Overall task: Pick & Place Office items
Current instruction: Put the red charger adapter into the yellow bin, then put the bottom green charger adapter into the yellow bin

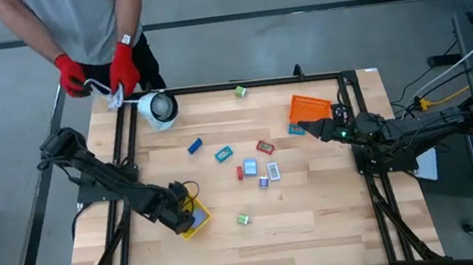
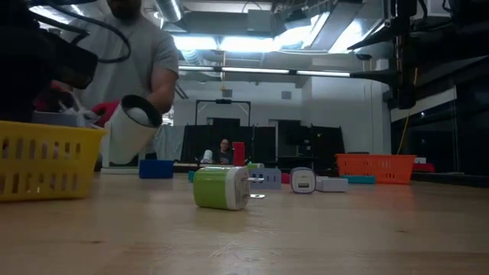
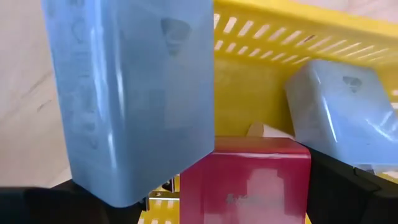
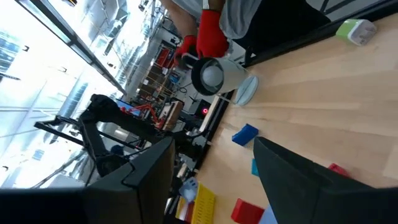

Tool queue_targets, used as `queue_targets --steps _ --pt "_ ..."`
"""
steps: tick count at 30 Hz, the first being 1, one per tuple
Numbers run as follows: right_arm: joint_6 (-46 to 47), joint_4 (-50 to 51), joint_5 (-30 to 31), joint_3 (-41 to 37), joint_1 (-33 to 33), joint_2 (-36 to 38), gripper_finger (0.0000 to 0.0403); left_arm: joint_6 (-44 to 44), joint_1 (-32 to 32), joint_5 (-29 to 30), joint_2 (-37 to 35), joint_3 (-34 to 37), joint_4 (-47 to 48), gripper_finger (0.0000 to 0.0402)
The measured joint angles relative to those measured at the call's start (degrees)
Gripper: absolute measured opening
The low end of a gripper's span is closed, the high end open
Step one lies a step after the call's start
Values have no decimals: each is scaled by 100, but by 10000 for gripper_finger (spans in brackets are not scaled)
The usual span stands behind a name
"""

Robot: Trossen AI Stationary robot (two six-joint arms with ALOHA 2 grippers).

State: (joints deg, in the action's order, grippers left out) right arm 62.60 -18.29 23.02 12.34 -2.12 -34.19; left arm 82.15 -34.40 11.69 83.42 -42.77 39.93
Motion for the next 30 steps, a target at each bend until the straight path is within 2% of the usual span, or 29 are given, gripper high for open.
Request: queue_targets --steps 5,12,19,25,30 --pt "39 16 -11 0 -1 -30 226 -60 87 375 -117 9 5 331" --pt "130 11 -9 0 -1 -31 226 -387 130 450 -125 12 -85 379" --pt "135 10 7 0 -1 -31 226 -452 138 367 -185 -105 -283 382" --pt "147 -59 7 0 1 -29 226 -993 367 638 -495 -506 -288 384" --pt "147 -167 5 0 0 -29 226 -1484 631 638 -749 -756 -244 384"
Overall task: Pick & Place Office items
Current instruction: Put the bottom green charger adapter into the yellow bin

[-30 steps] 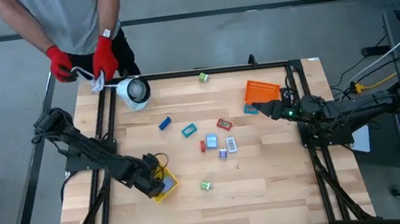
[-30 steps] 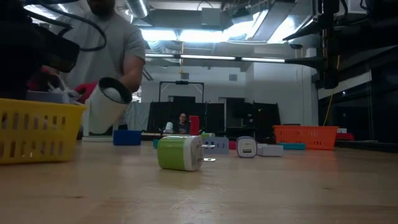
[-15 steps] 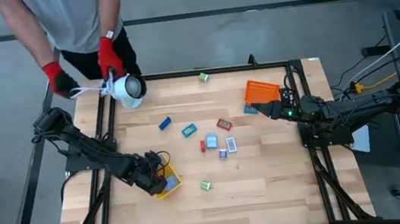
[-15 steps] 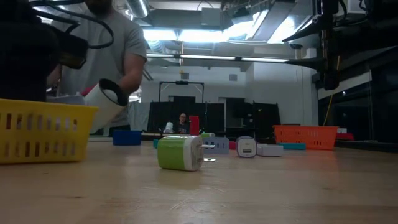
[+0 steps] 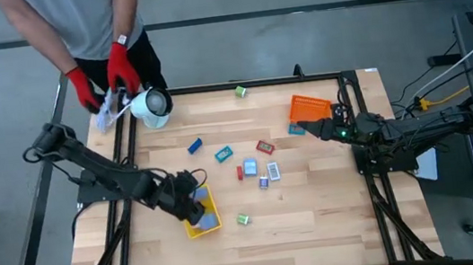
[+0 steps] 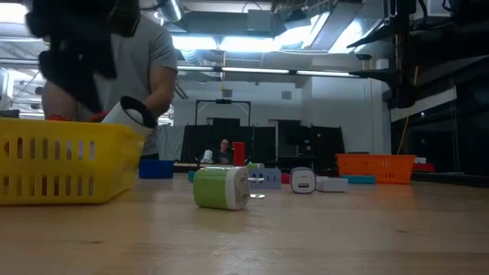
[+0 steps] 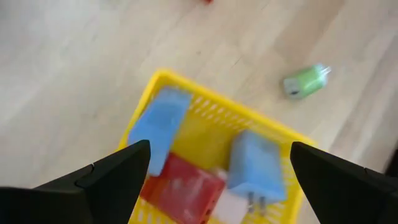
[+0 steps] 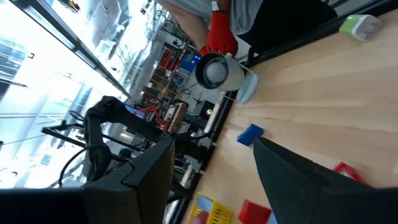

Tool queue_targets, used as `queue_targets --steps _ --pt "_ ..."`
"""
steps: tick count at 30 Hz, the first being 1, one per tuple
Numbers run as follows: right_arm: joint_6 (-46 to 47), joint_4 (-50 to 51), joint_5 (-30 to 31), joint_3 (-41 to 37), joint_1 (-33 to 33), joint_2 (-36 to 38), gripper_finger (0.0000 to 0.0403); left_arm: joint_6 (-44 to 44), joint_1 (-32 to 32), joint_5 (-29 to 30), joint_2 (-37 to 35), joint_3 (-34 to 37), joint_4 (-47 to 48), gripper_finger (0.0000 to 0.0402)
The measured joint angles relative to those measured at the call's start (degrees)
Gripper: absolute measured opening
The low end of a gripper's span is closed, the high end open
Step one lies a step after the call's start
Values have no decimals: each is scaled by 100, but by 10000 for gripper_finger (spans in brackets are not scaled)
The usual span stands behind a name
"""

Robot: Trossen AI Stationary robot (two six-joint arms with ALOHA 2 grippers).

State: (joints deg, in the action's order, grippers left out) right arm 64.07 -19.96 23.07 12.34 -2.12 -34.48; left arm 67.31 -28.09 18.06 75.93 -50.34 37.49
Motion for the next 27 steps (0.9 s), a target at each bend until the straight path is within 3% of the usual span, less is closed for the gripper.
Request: queue_targets --steps 9,14,19,24,27 --pt "0 -121 -17 0 -1 0 226 -671 319 -331 -178 -364 -4 384" --pt "-58 -711 -21 0 0 0 227 -1116 605 -294 -178 -615 -23 384" --pt "-379 -1636 54 0 1 0 227 -1805 1176 -276 -180 -774 -332 384" --pt "-1019 -2299 516 0 3 2 227 -2539 2032 -498 -141 -785 -1408 384" --pt "-1363 -2318 907 0 3 2 227 -3040 2547 -665 -57 -785 -1547 384"
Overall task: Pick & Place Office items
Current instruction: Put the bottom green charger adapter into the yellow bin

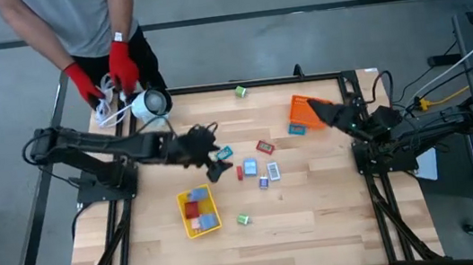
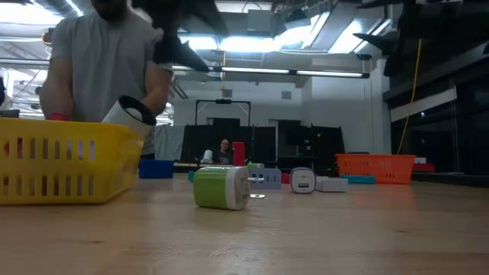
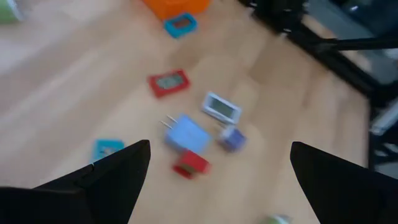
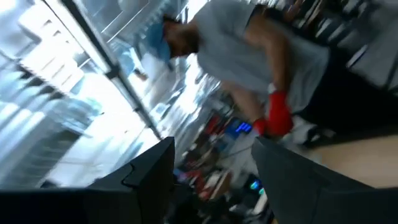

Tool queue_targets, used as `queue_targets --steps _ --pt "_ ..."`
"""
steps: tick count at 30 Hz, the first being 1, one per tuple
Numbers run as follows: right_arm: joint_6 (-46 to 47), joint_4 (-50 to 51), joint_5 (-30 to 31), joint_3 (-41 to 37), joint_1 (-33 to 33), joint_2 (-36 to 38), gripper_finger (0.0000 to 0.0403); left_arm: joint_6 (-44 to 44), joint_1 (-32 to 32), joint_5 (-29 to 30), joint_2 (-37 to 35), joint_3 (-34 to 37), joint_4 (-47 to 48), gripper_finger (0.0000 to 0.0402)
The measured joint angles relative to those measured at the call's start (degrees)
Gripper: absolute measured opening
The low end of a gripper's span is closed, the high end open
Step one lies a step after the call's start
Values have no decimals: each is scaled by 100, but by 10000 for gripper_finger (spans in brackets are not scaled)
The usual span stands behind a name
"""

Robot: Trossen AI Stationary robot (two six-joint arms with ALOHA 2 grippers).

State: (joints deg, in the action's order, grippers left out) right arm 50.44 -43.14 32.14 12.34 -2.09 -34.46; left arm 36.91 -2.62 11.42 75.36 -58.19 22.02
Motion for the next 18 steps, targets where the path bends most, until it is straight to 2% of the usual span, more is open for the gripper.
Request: queue_targets --steps 5,7,13,15,18 --pt "-165 -5 59 0 0 0 227 -979 900 -756 150 -40 166 384" --pt "-165 -11 39 0 2 0 227 -1392 1310 -1061 316 -268 527 384" --pt "-167 -11 -87 0 7 0 226 -3373 2107 -1707 1430 -1848 2075 384" --pt "-167 -11 -130 0 7 0 227 -3994 2140 -1998 1857 -2504 2809 384" --pt "-124 -11 -276 0 7 2 226 -4543 1842 -2012 2344 -3279 3769 384"
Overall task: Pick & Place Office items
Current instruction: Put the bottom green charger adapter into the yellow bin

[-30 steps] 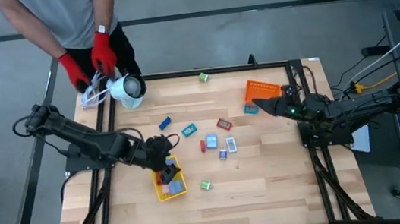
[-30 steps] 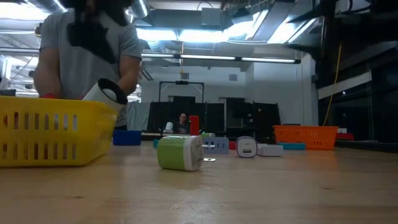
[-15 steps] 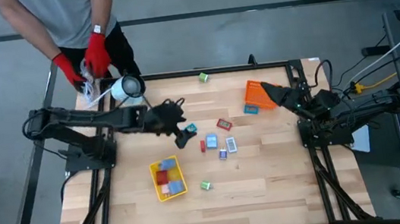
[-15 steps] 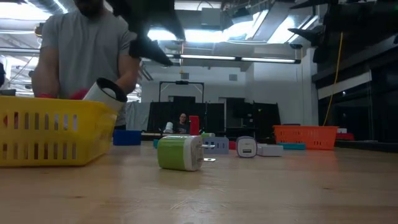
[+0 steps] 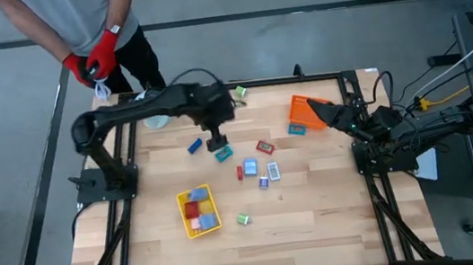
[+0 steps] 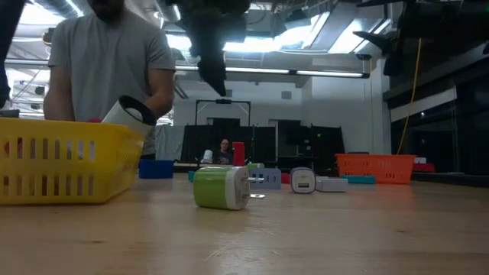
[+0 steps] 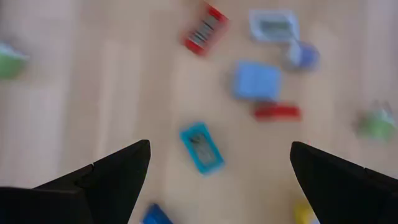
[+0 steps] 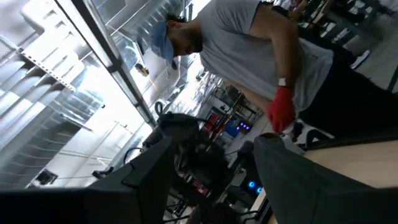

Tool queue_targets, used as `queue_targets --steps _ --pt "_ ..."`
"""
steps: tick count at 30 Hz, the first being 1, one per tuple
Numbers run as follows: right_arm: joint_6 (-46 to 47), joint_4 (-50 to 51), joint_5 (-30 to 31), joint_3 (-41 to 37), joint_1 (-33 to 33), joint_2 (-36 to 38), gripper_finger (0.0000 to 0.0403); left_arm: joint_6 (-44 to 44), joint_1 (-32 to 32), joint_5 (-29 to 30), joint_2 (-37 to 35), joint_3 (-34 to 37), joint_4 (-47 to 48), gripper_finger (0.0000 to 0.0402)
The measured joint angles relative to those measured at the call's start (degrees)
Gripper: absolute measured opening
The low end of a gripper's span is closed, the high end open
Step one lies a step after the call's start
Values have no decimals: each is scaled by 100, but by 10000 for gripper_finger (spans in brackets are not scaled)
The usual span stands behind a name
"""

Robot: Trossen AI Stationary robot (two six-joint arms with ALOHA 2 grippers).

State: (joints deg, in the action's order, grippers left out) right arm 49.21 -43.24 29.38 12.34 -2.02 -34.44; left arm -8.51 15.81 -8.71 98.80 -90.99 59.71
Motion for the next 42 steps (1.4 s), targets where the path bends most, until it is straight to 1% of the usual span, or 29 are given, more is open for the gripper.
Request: queue_targets --steps 3,7,11,14,15,17,18,20,24,25,29,32,37,42 --pt "53 2 -54 0 0 0 226 -319 -581 -118 189 -312 507 384" --pt "138 2 -210 0 -2 0 226 -389 -1600 -45 234 -314 519 384" --pt "204 34 -375 0 -2 0 226 278 -2369 141 327 -331 20 384" --pt "286 105 -410 0 -2 -2 226 920 -2725 261 666 -326 -111 380" --pt "306 129 -441 0 0 -4 226 1067 -2797 226 809 -319 -195 377" --pt "414 137 -515 0 -2 -15 226 1245 -2923 -125 1100 -314 -405 367" --pt "429 165 -533 0 -3 -15 226 1288 -2982 -277 1214 -314 -671 361" --pt "435 185 -655 0 -4 -22 226 1280 -3076 -489 1350 -314 -903 347" --pt "435 214 -718 0 -4 -22 226 1104 -3244 -606 1456 -314 -1069 327" --pt "438 230 -721 0 -2 -22 226 1088 -3282 -510 1502 -314 -1080 323" --pt "493 278 -837 0 -7 -22 226 1046 -3337 180 1855 -314 -1166 309" --pt "454 297 -913 0 -7 -22 226 1334 -3292 605 2207 -314 -1363 302" --pt "568 298 -936 0 -9 -22 226 1761 -3241 673 2575 -314 -1256 297" --pt "562 299 -952 0 -9 -22 226 1740 -3295 662 2630 -314 -1231 296"
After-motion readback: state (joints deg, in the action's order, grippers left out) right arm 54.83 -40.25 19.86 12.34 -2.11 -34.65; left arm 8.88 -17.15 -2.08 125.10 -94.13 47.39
